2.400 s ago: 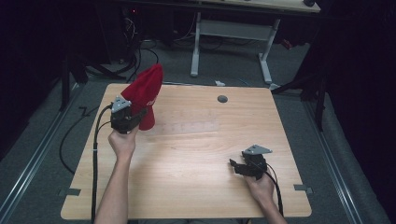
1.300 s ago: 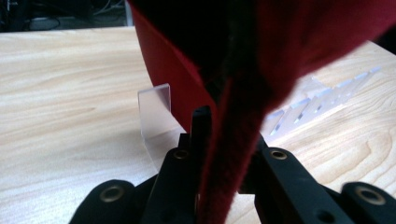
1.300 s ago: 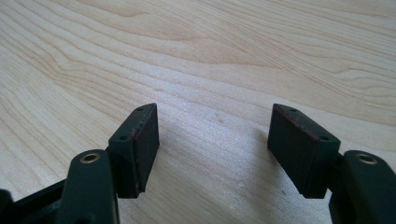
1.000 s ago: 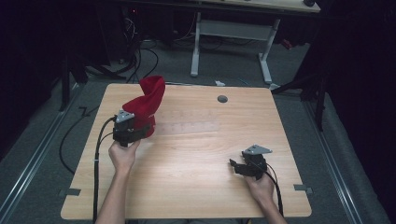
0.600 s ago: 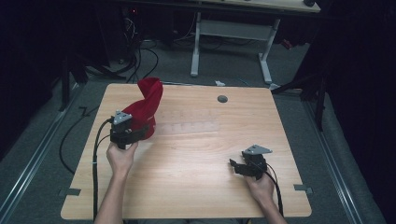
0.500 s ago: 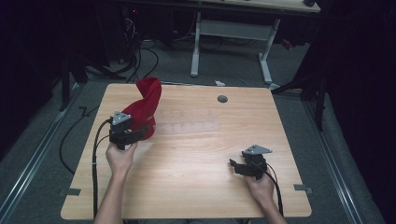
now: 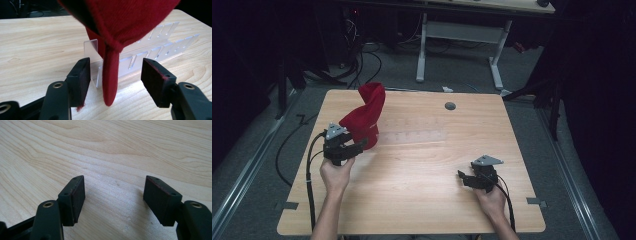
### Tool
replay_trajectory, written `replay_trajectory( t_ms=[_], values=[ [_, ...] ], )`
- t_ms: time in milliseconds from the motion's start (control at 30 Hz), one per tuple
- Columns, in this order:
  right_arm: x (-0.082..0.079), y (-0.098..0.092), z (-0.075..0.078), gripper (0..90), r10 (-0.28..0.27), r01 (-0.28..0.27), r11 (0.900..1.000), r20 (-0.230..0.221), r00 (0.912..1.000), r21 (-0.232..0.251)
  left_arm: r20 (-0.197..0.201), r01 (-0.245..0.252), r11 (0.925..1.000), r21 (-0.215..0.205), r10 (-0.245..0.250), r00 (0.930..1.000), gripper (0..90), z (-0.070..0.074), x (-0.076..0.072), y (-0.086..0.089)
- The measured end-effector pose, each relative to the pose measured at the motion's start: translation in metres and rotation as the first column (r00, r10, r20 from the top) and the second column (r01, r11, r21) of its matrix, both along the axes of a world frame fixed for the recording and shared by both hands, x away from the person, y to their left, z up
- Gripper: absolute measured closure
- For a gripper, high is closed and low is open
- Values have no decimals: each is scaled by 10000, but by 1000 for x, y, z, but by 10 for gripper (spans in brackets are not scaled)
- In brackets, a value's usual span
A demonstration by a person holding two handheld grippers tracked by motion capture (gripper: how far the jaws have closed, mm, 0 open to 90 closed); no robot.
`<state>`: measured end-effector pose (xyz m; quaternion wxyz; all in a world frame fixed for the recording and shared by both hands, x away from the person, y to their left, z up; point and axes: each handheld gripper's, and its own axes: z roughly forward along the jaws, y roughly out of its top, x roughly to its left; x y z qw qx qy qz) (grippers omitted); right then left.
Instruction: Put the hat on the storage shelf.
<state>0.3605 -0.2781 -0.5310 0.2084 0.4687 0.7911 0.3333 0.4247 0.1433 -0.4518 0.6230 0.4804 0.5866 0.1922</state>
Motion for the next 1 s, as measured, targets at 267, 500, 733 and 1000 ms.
replay_trajectory(
  t_ms=[267,500,733,1000],
  values=[
    [0,0,0,340,2,-2,10000,0,10000,-1,-14,-65,10000,18,65,10000,397,-1,-11,5],
    [0,0,0,341,-4,4,10000,0,10000,1,-36,-94,9998,-157,94,9999,395,-3,-21,8],
    [0,0,0,340,0,0,10000,1,10000,0,-30,54,9998,-167,-55,10000,399,-5,-33,6],
    [0,0,0,341,0,0,10000,2,10000,-1,-147,270,9995,-175,-272,9995,408,-13,-44,-2]
  ],
)
